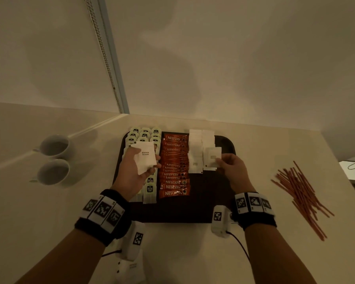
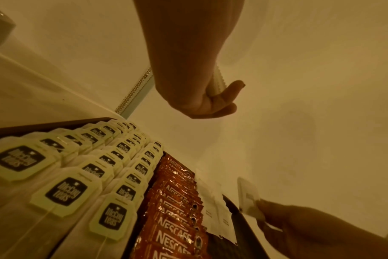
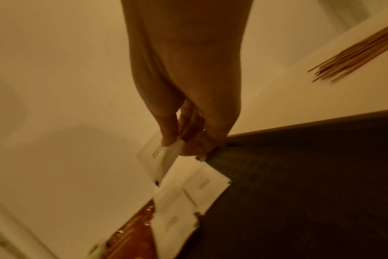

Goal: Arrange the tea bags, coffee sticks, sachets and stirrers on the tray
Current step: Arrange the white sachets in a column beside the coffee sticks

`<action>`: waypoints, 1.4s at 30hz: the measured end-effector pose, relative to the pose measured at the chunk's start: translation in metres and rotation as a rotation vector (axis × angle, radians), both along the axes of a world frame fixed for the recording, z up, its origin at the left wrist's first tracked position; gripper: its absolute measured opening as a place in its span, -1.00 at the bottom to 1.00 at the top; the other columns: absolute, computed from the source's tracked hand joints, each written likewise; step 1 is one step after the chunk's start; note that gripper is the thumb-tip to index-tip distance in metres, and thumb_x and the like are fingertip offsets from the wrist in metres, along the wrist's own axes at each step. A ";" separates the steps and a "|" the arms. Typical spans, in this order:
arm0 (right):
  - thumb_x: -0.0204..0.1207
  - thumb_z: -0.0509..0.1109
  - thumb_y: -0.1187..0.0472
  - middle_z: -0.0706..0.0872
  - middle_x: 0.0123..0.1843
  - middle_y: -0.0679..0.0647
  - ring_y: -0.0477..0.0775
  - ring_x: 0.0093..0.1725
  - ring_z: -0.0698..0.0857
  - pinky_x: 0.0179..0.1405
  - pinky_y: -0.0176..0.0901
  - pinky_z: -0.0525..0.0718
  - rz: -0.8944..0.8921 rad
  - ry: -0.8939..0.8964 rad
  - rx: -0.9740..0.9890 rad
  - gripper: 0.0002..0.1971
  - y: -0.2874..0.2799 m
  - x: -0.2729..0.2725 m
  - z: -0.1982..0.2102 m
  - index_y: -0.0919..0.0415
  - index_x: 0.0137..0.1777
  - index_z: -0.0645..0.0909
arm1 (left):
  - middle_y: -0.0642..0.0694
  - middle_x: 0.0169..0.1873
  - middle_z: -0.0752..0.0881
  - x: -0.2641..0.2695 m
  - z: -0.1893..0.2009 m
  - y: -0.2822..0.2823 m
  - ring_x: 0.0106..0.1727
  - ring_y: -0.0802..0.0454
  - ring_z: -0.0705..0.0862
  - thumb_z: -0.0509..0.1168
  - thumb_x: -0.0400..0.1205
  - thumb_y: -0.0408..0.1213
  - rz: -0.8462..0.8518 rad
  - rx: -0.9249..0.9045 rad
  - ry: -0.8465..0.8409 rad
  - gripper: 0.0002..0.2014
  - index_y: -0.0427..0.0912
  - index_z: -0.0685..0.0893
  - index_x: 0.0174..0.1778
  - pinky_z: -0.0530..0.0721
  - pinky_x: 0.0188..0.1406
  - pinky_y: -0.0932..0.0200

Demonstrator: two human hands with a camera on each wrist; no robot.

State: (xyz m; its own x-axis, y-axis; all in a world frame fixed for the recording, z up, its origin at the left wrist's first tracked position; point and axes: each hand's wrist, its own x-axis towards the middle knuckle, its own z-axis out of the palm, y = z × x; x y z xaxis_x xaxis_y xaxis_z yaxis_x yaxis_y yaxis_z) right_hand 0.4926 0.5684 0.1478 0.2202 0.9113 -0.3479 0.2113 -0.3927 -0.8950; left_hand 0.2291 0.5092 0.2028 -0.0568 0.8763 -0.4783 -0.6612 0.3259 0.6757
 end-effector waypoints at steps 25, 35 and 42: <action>0.46 0.48 0.09 0.68 -0.05 0.19 0.02 -0.15 0.58 -0.18 -0.17 0.55 0.126 -0.679 -0.001 -0.69 0.014 -0.003 -0.052 0.29 0.01 0.52 | -0.26 0.00 0.64 -0.001 0.009 0.001 -0.19 -0.26 0.72 0.09 0.68 -0.41 0.039 -0.074 -0.008 -0.76 -0.17 0.49 0.23 0.72 -0.50 0.23; 0.50 0.45 0.06 0.73 -0.06 -0.07 -0.27 -0.11 0.65 -0.15 -0.59 0.56 0.710 -0.135 0.330 -0.81 0.010 -0.110 0.066 0.09 0.06 0.68 | -0.19 -0.03 0.74 0.008 0.000 -0.001 -0.18 -0.05 0.76 0.37 0.56 -0.47 -0.199 0.076 0.332 -0.74 -0.12 0.62 0.12 0.66 -0.45 0.30; 0.54 0.40 0.14 0.74 -0.13 0.05 0.04 -0.10 0.71 -0.02 -0.05 0.72 0.608 -0.117 0.261 -0.93 0.004 -0.105 0.062 0.08 -0.16 0.63 | -0.09 -0.21 0.80 -0.004 0.000 -0.002 -0.28 0.01 0.75 0.41 0.52 -0.50 -0.009 0.086 0.380 -0.73 -0.07 0.65 0.04 0.64 -0.47 0.27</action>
State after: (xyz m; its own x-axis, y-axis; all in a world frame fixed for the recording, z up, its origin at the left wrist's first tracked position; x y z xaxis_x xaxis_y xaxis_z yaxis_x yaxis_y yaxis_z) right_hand 0.3878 0.5728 0.2096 -0.3356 0.9362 -0.1046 0.4282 0.0527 -0.9021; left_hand 0.2252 0.5069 0.2029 -0.2076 0.9136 -0.3496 -0.3561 0.2623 0.8969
